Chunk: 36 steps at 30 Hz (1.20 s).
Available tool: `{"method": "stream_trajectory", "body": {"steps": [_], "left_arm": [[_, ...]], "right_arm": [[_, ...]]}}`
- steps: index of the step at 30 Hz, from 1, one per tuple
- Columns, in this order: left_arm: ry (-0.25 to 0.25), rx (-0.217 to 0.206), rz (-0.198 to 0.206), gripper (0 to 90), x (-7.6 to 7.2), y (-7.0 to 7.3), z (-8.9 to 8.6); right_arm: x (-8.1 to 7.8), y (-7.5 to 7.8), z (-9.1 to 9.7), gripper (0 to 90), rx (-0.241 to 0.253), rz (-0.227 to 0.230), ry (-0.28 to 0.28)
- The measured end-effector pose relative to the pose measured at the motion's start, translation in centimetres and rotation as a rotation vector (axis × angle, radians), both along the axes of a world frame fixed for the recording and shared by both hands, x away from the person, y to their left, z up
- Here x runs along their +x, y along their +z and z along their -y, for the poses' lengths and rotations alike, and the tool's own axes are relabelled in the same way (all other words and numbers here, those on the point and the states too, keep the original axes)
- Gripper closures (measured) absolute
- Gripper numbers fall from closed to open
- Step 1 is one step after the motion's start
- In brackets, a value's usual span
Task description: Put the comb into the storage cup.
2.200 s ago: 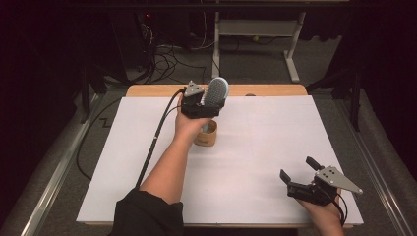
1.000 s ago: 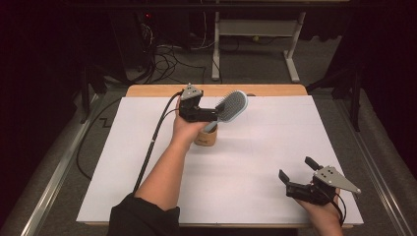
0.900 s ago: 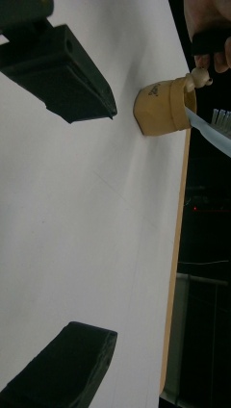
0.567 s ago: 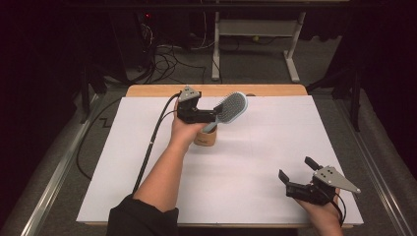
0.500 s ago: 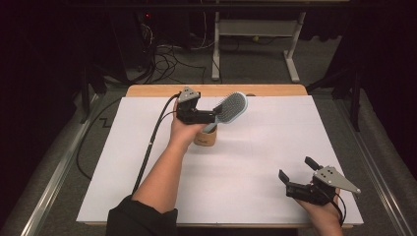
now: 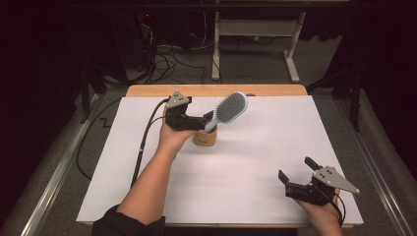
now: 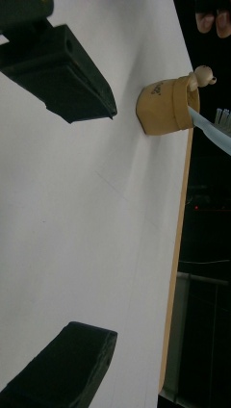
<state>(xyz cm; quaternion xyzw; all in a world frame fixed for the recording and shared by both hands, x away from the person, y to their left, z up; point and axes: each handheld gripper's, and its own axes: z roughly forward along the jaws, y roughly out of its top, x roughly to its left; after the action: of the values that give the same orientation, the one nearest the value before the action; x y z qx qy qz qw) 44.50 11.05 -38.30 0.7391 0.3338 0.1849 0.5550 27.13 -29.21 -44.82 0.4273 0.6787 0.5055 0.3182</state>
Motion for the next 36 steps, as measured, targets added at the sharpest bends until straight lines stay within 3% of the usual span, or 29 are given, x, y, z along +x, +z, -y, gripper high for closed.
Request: {"method": "stream_trajectory", "body": {"steps": [10,19,29,36], "left_arm": [[-0.015,-0.014,-0.013,0.7,-1.6,-0.3,-1.7],[-0.008,-0.006,0.039,0.2,-3.5,-0.9,-3.1],[-0.020,-0.024,0.050,0.2,-6.3,-2.1,-5.0],[0.000,-0.023,0.054,0.2,-8.1,-3.2,-6.8]], "right_arm": [[0.0,0.0,0.0,0.9,-0.004,0.004,-0.003],[0.0,0.0,-0.1,0.9,-0.008,0.001,-0.003],[0.0,0.0,-0.1,0.9,-0.007,0.002,-0.003],[0.0,0.1,-0.1,0.8,-0.009,0.001,-0.005]]}}
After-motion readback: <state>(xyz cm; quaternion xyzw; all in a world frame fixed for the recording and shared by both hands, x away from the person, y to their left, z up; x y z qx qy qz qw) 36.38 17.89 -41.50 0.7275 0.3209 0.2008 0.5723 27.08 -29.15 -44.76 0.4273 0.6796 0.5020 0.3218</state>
